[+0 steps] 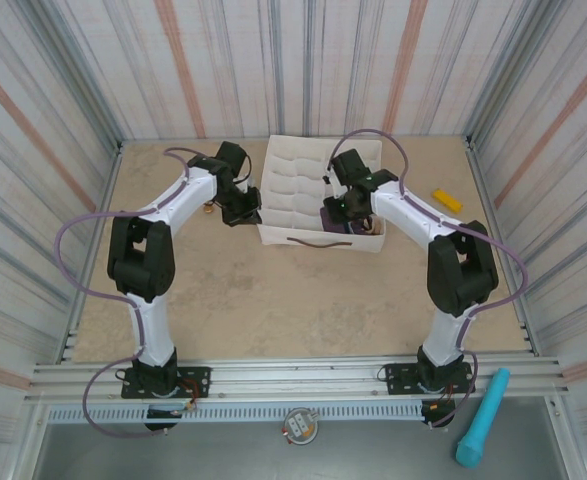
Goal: Roll the socks
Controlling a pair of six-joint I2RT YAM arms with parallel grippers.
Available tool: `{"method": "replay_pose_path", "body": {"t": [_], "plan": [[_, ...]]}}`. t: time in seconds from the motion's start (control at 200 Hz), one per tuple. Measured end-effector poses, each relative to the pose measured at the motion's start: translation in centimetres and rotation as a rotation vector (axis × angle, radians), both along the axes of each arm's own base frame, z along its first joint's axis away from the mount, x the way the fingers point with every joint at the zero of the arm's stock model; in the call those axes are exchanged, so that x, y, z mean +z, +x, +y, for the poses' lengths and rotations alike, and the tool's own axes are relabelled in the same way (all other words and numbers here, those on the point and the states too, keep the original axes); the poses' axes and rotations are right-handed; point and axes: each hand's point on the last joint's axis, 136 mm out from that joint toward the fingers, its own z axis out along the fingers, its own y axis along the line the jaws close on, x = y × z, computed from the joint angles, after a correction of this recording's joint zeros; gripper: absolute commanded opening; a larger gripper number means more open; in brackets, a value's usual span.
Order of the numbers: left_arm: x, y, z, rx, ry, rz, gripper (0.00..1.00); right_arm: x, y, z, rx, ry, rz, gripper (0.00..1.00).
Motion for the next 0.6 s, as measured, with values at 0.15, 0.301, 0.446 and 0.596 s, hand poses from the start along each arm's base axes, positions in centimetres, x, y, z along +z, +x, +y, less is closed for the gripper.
{"method": "replay_pose_path", "body": {"t": [0.15,0.301,0.446,0.596], "plan": [[-0.3,0.0,-0.1,0.044,-0.03,0.012,0.0,-0.1,-0.8,-0.4,-0.001,-0.006,-0.055,0.14],[-0.3,-0.1,0.0,0.082,-0.041,0.019,0.0,0.0,-2.4,-0.9,-0.002,0.013,-0.138,0.13],[-0.4,-0.3,0.0,0.103,-0.045,0.03,0.0,0.1,-4.3,-1.5,0.0,0.027,-0.225,0.13],[-0.5,-0.3,0.0,0.121,-0.05,0.038,0.0,0.4,-5.6,-1.6,0.002,0.04,-0.323,0.26]]}}
